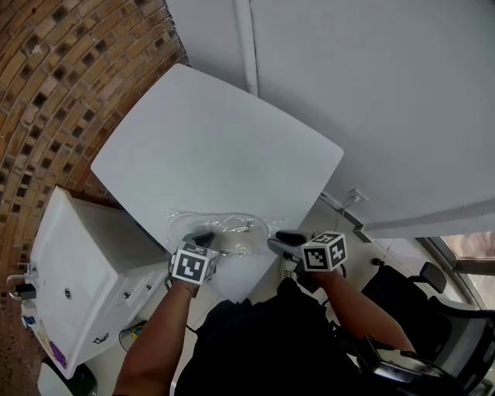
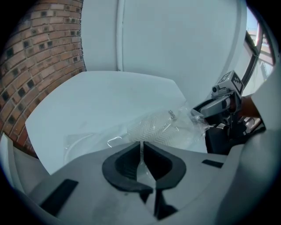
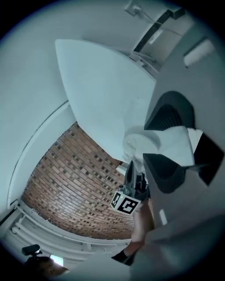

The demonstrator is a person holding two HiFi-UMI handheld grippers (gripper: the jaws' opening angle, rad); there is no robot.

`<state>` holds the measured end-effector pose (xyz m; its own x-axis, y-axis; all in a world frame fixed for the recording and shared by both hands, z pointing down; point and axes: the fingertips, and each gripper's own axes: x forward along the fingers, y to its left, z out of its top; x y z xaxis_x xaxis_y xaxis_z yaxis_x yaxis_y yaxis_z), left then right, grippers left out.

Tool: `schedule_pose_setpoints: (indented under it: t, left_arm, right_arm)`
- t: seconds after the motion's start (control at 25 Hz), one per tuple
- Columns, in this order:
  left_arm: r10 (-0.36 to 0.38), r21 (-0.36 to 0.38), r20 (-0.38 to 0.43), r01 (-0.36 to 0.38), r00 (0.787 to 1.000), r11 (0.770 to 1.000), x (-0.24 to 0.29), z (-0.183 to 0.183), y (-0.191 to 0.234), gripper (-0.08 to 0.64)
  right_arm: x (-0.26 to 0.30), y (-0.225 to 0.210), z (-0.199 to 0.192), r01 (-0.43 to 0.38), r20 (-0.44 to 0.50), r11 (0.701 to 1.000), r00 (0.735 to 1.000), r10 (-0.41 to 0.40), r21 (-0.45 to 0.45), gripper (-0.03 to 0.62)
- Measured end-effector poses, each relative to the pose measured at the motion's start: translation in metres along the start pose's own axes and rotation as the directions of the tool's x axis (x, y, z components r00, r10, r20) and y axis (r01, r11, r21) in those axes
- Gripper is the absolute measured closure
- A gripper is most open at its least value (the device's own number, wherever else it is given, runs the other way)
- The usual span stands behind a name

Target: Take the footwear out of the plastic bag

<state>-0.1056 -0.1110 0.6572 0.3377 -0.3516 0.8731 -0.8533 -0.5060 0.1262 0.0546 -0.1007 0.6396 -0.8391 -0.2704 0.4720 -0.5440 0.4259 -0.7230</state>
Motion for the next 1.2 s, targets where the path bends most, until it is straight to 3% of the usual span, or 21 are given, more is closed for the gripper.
schedule_pose_setpoints:
  t: [0.28, 0.6, 0.72, 0.96, 1.2]
  left_arm:
    - [-0.027, -0.052, 0.048, 0.029, 0.998, 0.998, 0.0, 0.001, 0.002, 0.538]
    - [-0.034, -0.06, 0.065, 0.038, 0.997, 0.998, -0.002, 0.001, 0.005, 0.543]
    - [-0.014, -0.053, 0.063, 0.017, 0.998, 0.998, -0.003, 0.001, 0.008, 0.545]
    - [0.012, -0.007, 0.09, -0.012, 0.996, 1.0, -0.014, 0.01, 0.006, 0.546]
    - [0.001, 0.03, 0.095, -0.004, 0.995, 1.0, -0.018, 0.019, -0.002, 0.546]
  right_arm:
    - [0.028, -0.006, -0.003, 0.06, -0.124, 0.998, 0.991, -0.059, 0.009, 0.426]
    - [0.043, -0.005, 0.001, 0.093, -0.171, 0.994, 0.982, -0.082, 0.057, 0.469]
    - [0.041, 0.001, 0.008, 0.05, -0.136, 0.994, 0.99, -0.036, 0.1, 0.49]
    - [0.019, 0.026, 0.028, -0.134, -0.003, 0.965, 0.99, 0.138, 0.225, 0.549]
    - [-0.013, 0.03, 0.034, -0.202, 0.065, 0.941, 0.979, 0.192, 0.27, 0.557]
